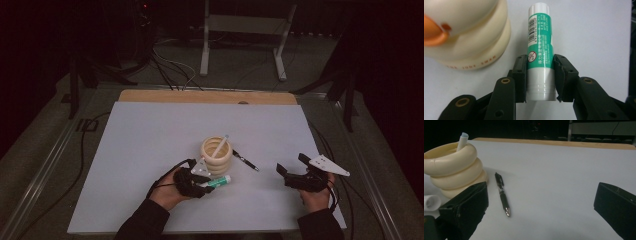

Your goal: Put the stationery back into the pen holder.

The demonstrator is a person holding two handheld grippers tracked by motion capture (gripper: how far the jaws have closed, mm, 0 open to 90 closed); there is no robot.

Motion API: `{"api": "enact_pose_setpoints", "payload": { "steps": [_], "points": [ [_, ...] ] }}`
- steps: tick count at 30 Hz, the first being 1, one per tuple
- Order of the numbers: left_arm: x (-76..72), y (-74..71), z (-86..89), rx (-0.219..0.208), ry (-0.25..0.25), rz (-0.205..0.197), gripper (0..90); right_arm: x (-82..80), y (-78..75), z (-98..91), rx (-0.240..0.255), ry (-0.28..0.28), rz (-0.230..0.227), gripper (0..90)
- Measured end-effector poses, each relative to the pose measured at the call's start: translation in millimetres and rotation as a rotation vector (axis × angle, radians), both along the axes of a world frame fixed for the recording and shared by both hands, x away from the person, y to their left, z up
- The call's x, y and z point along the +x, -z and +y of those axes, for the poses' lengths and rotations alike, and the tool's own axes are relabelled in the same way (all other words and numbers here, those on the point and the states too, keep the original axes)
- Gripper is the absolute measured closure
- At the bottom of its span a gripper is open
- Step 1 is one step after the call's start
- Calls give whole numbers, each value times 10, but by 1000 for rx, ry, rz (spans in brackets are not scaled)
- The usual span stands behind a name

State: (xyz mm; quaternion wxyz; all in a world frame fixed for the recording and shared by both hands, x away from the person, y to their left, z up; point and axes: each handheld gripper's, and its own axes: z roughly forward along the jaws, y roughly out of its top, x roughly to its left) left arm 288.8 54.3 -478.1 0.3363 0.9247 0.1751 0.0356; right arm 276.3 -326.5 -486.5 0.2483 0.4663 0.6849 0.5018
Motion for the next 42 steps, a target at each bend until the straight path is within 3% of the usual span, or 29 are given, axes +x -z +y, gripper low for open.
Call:
{"api": "enact_pose_setpoints", "payload": {
  "steps": [12, 22, 42],
  "points": [
    [-9, -178, -33, -21, 26, -13, 661, 1, 0, -3, 0, 0, 0, 0],
    [37, -340, 23, -57, 11, -33, 661, 0, -1, -1, 0, 1, 3, 0],
    [151, -606, 140, -67, -15, -96, 660, 4, 4, 2, 1, 5, 11, 0]
  ]
}}
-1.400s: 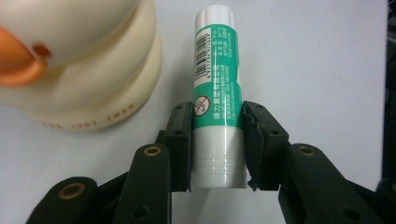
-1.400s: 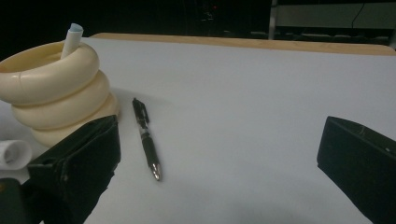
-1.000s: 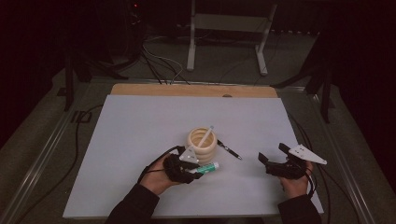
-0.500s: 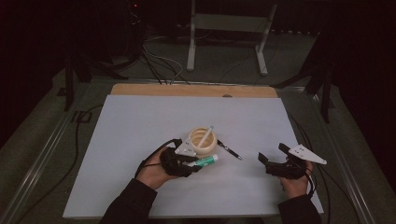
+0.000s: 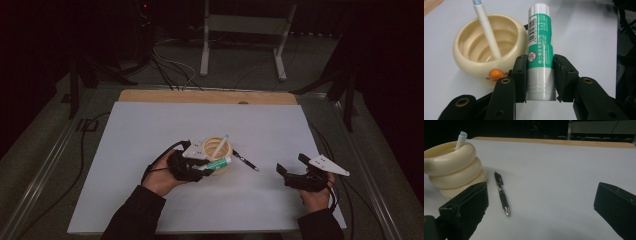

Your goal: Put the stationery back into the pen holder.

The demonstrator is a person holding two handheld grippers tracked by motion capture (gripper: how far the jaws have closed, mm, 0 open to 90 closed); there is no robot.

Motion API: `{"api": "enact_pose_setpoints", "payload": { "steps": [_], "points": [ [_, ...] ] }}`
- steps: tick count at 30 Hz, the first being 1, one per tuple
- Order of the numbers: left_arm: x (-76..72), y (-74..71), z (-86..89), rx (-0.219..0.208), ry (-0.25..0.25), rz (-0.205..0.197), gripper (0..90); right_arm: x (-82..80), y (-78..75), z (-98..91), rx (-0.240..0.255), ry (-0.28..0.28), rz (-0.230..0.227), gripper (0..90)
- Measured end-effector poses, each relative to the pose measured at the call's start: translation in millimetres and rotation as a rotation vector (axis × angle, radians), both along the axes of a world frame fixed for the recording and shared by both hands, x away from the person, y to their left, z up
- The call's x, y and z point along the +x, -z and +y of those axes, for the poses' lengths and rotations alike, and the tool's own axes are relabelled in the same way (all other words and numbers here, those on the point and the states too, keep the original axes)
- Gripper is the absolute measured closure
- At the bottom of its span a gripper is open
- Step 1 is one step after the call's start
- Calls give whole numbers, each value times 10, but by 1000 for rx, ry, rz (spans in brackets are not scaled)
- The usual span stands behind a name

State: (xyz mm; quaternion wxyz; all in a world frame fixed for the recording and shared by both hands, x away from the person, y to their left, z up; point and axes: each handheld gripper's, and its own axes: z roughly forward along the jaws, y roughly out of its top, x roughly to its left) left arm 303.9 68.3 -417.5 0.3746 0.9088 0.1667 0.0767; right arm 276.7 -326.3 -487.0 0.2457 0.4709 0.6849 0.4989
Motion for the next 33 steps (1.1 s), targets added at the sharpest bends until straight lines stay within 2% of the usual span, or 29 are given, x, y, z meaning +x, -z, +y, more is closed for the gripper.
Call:
{"api": "enact_pose_setpoints", "payload": {
  "steps": [15, 33],
  "points": [
    [110, -145, 86, -12, -33, -18, 660, 2, 1, -1, 0, 0, -1, 0],
    [279, -166, 133, 1, -75, 3, 660, 4, 3, -1, -1, -1, 0, 0]
  ]
}}
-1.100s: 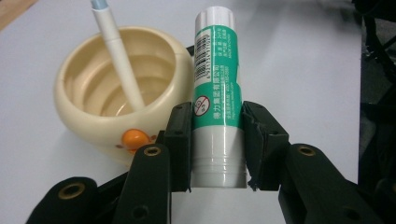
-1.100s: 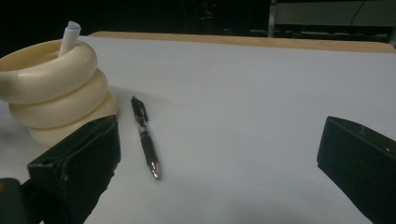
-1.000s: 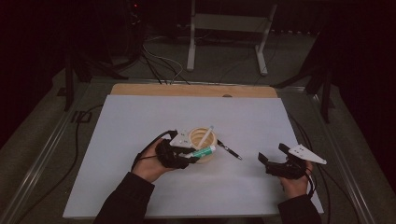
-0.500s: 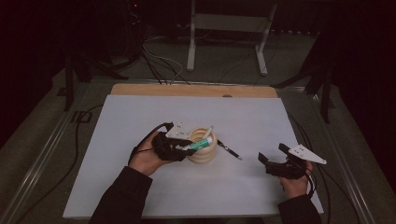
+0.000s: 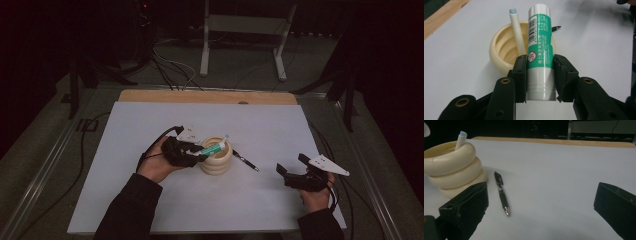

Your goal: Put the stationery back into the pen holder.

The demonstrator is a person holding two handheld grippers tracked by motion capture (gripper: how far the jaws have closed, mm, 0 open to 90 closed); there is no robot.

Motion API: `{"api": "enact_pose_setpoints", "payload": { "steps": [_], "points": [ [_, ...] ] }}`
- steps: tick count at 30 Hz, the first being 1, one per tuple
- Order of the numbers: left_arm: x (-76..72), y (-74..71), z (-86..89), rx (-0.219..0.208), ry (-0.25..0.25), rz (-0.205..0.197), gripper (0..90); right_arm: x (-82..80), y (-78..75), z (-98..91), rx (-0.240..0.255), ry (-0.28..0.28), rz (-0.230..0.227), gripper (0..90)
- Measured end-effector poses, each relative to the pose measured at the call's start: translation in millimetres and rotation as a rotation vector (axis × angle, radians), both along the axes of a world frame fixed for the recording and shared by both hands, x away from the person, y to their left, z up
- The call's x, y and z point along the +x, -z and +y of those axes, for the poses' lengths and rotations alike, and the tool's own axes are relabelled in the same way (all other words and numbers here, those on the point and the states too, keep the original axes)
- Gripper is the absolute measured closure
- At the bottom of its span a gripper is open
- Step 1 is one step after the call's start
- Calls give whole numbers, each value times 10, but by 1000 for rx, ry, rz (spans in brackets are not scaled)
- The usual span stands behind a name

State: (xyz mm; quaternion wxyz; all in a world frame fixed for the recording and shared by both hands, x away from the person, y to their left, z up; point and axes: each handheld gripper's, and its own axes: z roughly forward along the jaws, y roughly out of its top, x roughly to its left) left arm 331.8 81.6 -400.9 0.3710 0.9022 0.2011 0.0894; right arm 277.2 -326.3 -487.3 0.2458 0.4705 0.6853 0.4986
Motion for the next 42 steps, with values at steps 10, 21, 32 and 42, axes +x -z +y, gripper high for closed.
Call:
{"api": "enact_pose_setpoints", "payload": {
  "steps": [10, 21, 32, 42],
  "points": [
    [105, 14, 22, 8, -18, 17, 659, 1, 0, -1, -1, -1, 0, 0],
    [202, 16, 42, 16, -43, 35, 656, 2, 0, -3, -1, -3, -1, 0],
    [245, -18, -1, 24, -45, 34, 655, 3, -1, -4, 1, -1, -1, 0],
    [255, -36, -2, 21, -56, 32, 655, 5, 1, -3, -1, -4, -4, 0]
  ]
}}
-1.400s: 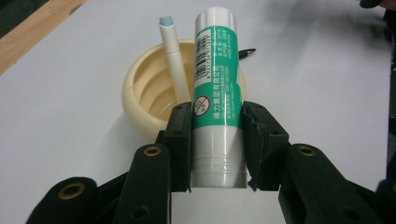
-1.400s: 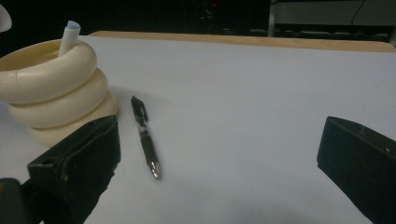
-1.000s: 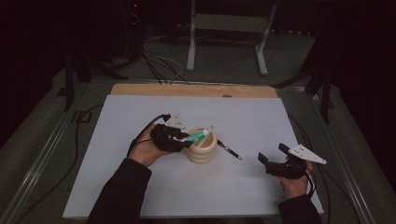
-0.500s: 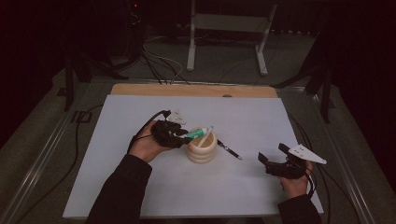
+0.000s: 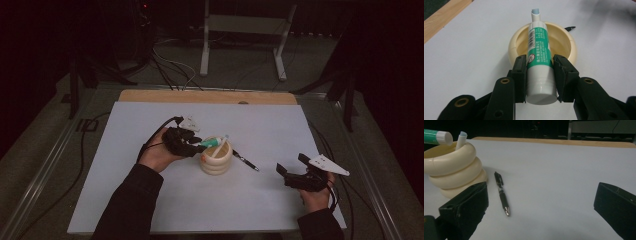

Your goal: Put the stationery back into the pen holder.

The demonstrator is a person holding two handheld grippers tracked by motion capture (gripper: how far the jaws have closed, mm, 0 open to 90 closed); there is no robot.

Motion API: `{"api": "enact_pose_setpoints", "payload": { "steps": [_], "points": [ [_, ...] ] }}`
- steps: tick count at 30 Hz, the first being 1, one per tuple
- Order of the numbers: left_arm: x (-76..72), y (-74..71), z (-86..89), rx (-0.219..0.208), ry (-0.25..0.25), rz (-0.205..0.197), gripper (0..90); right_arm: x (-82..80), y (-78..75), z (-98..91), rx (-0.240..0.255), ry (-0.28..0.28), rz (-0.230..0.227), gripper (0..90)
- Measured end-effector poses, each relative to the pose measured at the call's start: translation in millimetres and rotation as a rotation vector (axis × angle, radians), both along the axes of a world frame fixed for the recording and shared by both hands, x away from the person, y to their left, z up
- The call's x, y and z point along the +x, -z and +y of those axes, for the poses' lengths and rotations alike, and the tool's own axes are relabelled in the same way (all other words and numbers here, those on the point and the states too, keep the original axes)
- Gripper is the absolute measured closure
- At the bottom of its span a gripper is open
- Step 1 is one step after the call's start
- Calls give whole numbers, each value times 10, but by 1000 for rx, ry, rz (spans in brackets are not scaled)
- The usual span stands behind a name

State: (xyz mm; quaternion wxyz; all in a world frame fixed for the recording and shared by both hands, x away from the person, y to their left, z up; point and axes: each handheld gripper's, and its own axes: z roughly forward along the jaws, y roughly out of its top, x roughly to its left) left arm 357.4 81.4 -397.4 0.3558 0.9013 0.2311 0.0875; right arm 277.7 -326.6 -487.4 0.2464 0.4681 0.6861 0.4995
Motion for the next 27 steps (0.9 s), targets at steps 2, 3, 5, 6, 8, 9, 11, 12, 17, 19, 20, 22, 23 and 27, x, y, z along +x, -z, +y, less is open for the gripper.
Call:
{"api": "enact_pose_setpoints", "payload": {
  "steps": [2, 3, 5, 6, 8, 9, 11, 12, 17, 19, 20, 22, 23, 27],
  "points": [
    [4, -9, -3, 0, 1, -1, 654, 0, 0, 2, 0, 0, 0, 0],
    [7, -12, -5, 1, -1, -2, 654, 0, 0, 2, -1, 0, 0, 0],
    [15, -17, -11, 7, -7, -3, 653, 0, 0, 1, 0, 0, 1, 0],
    [22, -16, -16, 10, -10, -3, 654, 1, 0, 0, 0, 0, 0, 0],
    [38, -14, -22, 15, -16, -4, 654, 1, 0, 0, 0, 0, 0, 0],
    [44, -11, -27, 12, -19, -4, 653, 0, 0, 1, 0, 0, 0, 0],
    [54, -7, -36, 9, -20, -2, 653, -1, -1, 1, 1, 0, 1, 0],
    [60, -4, -43, 9, -19, -2, 653, -1, 0, 1, 1, 0, 2, 0],
    [88, 1, -63, 19, -25, -2, 652, 0, -2, -3, 2, 0, 1, 0],
    [98, 1, -71, 12, -27, -1, 652, 1, -1, -3, 2, 0, 1, 0],
    [102, 1, -78, 13, -27, -1, 652, 1, 0, -2, 1, -1, 1, 0],
    [111, 4, -97, 8, -23, -2, 653, 1, 0, 1, 2, -2, 2, 0],
    [116, 4, -109, 9, -20, -1, 654, 1, 0, 1, 2, -1, 2, 0],
    [136, 9, -161, -7, -19, -1, 657, 0, -1, -1, 2, -1, 1, 0]
  ]
}}
